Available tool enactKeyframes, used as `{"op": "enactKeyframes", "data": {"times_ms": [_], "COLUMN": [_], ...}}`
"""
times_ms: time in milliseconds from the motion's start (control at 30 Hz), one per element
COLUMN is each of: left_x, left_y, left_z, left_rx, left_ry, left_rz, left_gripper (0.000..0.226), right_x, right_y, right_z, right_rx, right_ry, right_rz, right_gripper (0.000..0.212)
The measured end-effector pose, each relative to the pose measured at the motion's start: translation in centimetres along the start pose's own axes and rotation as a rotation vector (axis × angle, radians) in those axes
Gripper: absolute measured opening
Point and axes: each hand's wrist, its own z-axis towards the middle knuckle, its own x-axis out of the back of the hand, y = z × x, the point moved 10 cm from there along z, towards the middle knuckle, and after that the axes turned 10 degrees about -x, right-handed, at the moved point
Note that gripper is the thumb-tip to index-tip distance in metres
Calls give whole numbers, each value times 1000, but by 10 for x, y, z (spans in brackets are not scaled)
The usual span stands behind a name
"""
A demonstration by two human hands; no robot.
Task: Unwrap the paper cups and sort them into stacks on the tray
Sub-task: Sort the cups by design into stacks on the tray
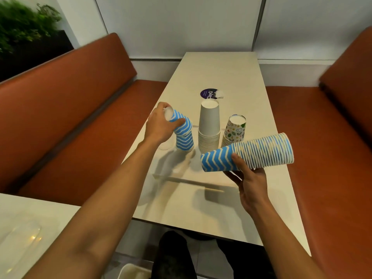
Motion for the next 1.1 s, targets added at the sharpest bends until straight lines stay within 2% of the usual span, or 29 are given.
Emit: {"op": "enactKeyframes", "data": {"times_ms": [233,400,467,533,633,733,833,900,1000,1100], "left_x": [-52,-63,-52,-31,-13,-28,-54,-68,-77,-75], "left_y": [-1,-10,-11,-9,-12,-8,7,13,13,11], "left_z": [20,14,8,-3,-33,-70,-114,-138,-159,-166], "left_rx": [-58,16,50,90,195,265,305,333,397,399], "left_ry": [-265,-300,-212,-47,113,14,-172,-255,-254,-210], "left_rz": [228,169,83,-33,-290,-585,-819,-932,-1113,-1176], "left_gripper": [67,80,75,63,48,41,52,60,63,61], "right_x": [1,1,1,-1,-5,-14,-23,-28,-33,-32], "right_y": [7,12,12,12,13,14,16,17,18,16], "right_z": [5,6,6,5,4,2,0,-2,-5,-6], "right_rx": [-6,-12,-14,-16,-21,-31,-49,-57,-74,-70], "right_ry": [-17,-37,-46,-62,-89,-123,-154,-161,-158,-146], "right_rz": [-21,-33,-30,-26,-11,-1,14,29,52,33], "right_gripper": [56,68,68,64,68,80,61,58,57,50]}}
